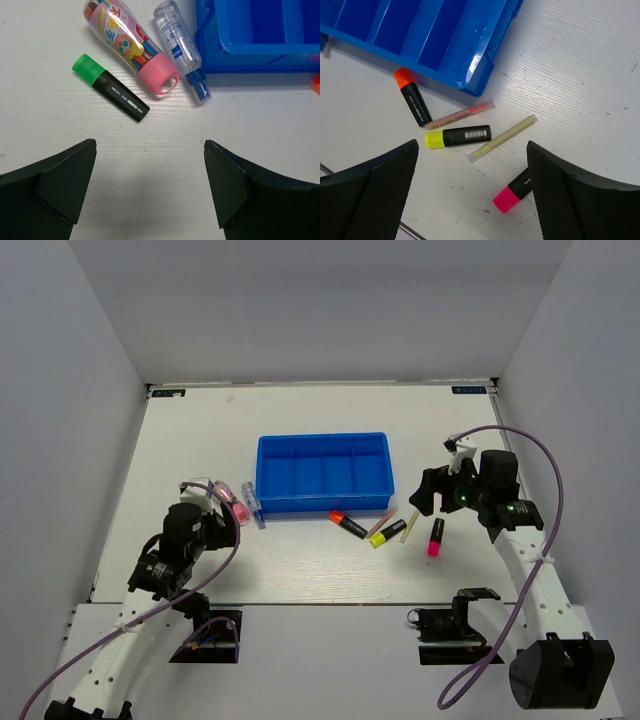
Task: Sort the stationery into containers
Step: Pick up the stationery from the center of the board.
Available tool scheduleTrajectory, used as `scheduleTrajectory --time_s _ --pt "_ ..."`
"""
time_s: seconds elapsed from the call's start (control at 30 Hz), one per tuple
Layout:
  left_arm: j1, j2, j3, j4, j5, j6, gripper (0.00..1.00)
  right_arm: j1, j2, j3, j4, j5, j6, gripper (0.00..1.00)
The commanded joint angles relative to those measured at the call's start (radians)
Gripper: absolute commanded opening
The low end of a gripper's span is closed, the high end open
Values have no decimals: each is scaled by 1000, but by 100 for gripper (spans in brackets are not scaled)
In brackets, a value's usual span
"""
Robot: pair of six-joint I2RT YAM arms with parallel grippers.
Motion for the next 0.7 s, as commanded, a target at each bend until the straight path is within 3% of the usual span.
scheduleTrajectory --time_s 0.0,0.17,0.27,0.3,0.37,0.4,0.5,0.53,0.57,0.6,0.63,0.67 --pt "7 2 5 16 7 0 100 -3 -14 23 -48 -35 -101 90" --pt "5 8 7 12 1 -18 100 -3 14 44 -79 53 -104 90" --pt "5 11 7 18 5 -40 85 0 52 63 -137 160 -169 90" --pt "7 16 5 16 1 -45 57 1 64 75 -167 169 -187 90" --pt "4 36 17 6 -37 -89 12 1 83 86 -212 194 -252 90" --pt "7 54 23 -7 -51 -106 0 2 87 87 -236 194 -256 90" --pt "7 128 49 -24 -105 -167 0 7 51 54 -209 78 -333 88" --pt "7 187 71 -33 -142 -210 12 7 14 42 -165 33 -303 40" --pt "5 204 82 -43 -177 -228 35 7 6 28 -152 27 -304 0" --pt "8 226 94 -36 -180 -238 77 10 -3 17 -140 51 -257 0" --pt "8 276 115 -22 -182 -250 84 13 -12 12 -93 62 -235 0" --pt "14 296 123 2 -193 -261 92 17 -32 9 -86 71 -227 25"
